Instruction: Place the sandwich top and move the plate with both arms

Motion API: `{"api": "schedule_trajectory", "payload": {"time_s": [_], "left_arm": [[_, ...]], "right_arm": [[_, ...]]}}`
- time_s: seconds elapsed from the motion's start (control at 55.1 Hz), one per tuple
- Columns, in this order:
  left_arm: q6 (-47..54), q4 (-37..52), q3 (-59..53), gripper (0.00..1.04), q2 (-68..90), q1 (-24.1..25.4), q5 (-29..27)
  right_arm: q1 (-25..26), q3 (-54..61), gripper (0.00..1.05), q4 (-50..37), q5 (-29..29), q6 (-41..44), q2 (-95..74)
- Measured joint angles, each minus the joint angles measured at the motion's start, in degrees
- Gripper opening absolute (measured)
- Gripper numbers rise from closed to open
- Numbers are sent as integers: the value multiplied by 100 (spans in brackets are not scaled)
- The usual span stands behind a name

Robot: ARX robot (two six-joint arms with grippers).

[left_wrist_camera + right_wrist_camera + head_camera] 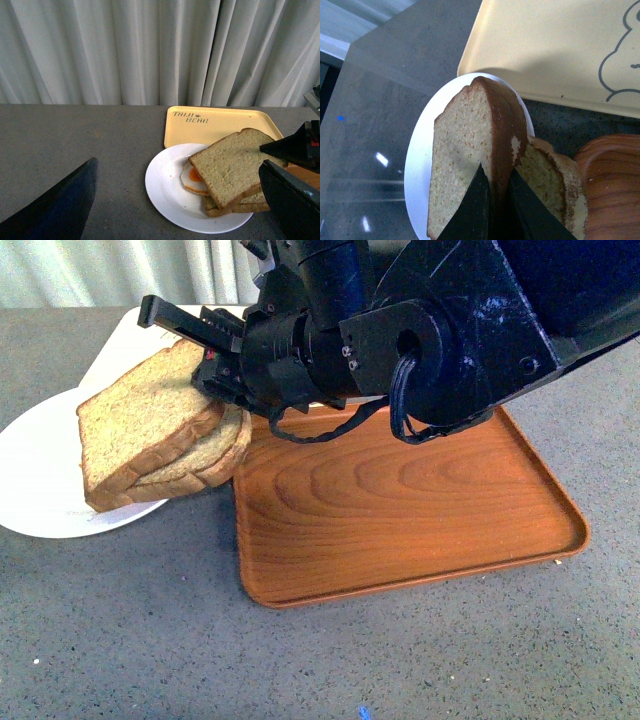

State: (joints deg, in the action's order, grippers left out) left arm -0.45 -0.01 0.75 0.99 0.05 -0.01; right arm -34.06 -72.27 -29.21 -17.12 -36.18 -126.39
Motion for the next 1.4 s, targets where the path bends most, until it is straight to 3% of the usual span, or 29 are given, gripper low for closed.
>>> {"api": "schedule_trajectory", "payload": {"time_s": [0.073,0.436,0.509,0.654,0.872,0.963,1.053,1.217,1.398], "left_arm": [[0,0,0,96,0,0,0],[0,0,0,96,0,0,0],[0,0,0,96,0,0,0],[0,0,0,96,0,0,0],[0,0,0,96,0,0,2],[0,0,0,96,0,0,2],[0,0,0,96,0,0,0],[0,0,0,96,0,-2,2],[0,0,0,96,0,0,-2]], "right_arm": [[-11,26,3,-17,7,4,0],[243,745,62,-232,251,269,363],[461,1071,79,-232,396,522,841],[844,1611,97,-304,503,868,1615],[986,1923,95,-409,723,1231,2046],[909,2605,80,-2299,2778,2179,1952],[1062,3403,66,-3392,3707,2953,2229],[1711,4793,30,-3838,3394,3460,3473],[2094,5652,2,-3746,2951,3558,4312]]}}
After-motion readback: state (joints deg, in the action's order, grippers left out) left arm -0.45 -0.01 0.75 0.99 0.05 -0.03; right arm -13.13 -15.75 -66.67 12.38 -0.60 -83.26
